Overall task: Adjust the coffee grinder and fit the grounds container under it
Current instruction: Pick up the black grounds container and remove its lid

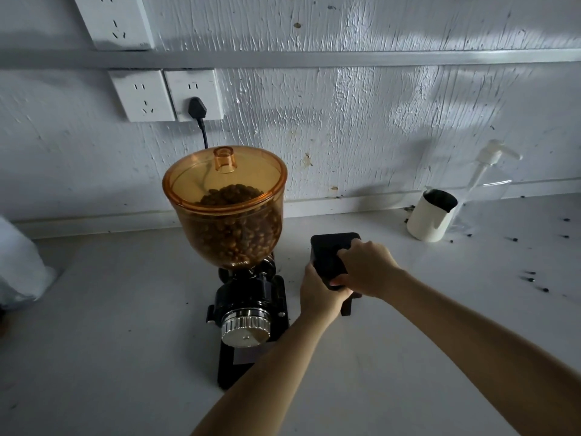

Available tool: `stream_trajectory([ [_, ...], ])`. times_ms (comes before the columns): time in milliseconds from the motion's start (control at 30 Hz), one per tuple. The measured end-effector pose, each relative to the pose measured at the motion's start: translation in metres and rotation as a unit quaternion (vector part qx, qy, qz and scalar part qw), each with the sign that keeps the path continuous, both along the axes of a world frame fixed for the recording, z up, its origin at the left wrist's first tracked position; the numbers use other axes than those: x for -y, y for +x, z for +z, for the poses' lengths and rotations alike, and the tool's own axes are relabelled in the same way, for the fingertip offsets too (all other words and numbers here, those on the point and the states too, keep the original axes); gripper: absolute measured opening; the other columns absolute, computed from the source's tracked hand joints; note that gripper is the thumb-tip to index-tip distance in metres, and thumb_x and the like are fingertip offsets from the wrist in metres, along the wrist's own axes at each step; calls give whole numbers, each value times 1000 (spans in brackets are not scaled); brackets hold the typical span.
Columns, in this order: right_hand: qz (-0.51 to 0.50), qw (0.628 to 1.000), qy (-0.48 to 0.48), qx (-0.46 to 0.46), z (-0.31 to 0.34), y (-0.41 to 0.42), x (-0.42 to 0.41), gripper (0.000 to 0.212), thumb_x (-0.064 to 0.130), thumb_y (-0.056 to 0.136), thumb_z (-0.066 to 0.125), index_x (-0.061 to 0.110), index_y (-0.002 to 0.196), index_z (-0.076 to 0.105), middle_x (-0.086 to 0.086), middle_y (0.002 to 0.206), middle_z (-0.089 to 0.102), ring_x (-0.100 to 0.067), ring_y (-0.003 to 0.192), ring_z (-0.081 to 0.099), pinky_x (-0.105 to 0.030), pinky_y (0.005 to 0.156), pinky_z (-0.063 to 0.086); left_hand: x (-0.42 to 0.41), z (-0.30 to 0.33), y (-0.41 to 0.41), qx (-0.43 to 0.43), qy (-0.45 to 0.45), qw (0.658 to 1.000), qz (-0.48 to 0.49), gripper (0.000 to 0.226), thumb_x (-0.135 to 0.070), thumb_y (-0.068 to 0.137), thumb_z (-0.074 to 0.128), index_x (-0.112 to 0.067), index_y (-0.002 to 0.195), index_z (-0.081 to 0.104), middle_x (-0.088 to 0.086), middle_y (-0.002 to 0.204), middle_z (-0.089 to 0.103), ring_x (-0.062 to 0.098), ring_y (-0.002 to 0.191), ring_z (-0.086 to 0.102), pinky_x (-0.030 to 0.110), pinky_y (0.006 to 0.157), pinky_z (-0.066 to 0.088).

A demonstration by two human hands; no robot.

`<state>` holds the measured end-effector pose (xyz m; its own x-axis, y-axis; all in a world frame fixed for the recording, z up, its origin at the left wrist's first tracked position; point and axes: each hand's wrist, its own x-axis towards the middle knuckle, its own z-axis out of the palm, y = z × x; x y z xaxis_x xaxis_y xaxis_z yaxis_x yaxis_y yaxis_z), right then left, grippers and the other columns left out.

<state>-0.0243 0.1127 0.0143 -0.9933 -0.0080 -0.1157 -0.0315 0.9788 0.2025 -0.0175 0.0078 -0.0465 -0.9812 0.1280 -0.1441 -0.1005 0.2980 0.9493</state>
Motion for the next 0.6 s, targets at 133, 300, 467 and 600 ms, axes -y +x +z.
stream_trajectory([
  [133,16,1000,15,5,-1,4,10,57,62,82,46,12,106,60,-8,96,55,-19,71,47,-29,62,44,6,-3,5,-9,7,1000,10,68,-10,70,79,-9,130,47,10,116,65,26,106,63,37,88,55],
  [300,23,1000,16,-10,-2,10,16,57,63,81,46,12,98,63,-5,82,46,-18,67,46,-29,59,41,13,0,8,27,71,997,-1,66,5,70,68,-14,130,49,13,112,68,32,103,65,49,87,56],
  [467,28,999,25,-15,-2,14,19,58,65,80,44,12,92,64,-4,77,48,-17,62,45,-28,56,41,18,-5,10,18,74,997,-19,66,6,66,66,-20,125,53,9,103,71,29,96,68,51,83,57],
  [600,23,999,19,-14,-1,18,22,56,64,80,45,12,91,63,-4,79,50,-19,65,48,-29,57,43,19,-6,12,24,84,996,-22,67,0,64,63,-21,127,52,13,106,70,35,99,66,56,85,55],
])
